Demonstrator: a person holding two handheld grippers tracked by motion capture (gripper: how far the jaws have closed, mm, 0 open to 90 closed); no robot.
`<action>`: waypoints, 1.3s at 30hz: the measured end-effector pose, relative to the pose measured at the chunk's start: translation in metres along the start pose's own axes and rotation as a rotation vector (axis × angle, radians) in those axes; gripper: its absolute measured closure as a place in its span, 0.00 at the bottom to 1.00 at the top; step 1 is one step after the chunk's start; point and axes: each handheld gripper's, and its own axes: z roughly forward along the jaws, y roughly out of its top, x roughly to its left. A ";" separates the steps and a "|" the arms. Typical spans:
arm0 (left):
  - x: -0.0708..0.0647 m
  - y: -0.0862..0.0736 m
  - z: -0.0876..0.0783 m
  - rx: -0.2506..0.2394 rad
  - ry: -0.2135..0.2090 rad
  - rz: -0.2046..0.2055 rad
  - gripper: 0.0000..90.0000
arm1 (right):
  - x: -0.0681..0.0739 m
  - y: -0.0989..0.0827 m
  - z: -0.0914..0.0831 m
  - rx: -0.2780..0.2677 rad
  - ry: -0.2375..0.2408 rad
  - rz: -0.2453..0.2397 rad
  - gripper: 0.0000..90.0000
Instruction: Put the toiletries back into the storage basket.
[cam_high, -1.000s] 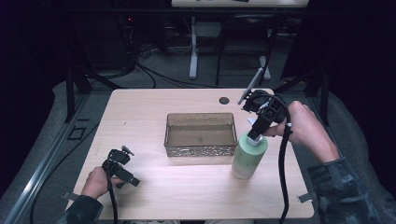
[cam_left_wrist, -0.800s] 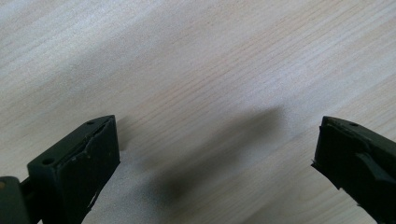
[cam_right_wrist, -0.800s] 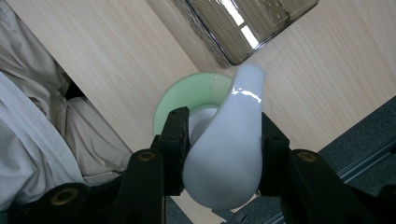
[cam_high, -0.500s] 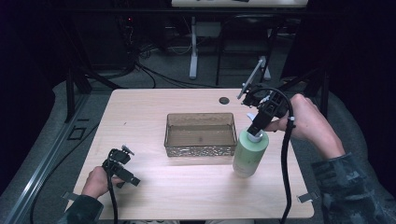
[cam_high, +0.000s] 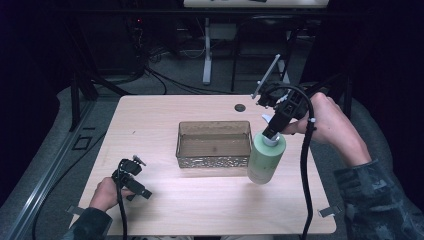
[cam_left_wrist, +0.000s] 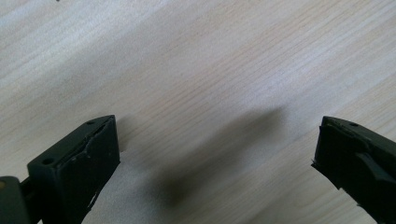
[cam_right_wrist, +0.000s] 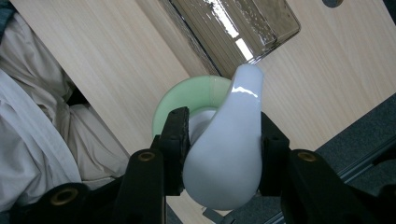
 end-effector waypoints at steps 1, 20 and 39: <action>0.000 0.000 0.000 -0.001 0.000 0.000 0.00 | 0.000 0.001 -0.001 0.001 -0.004 -0.004 0.70; 0.003 -0.006 -0.001 -0.024 0.006 -0.004 0.00 | -0.010 0.020 -0.022 -0.013 -0.019 -0.026 0.70; 0.001 -0.003 -0.001 -0.013 -0.006 0.011 0.00 | -0.015 0.045 -0.025 -0.026 -0.039 -0.029 0.70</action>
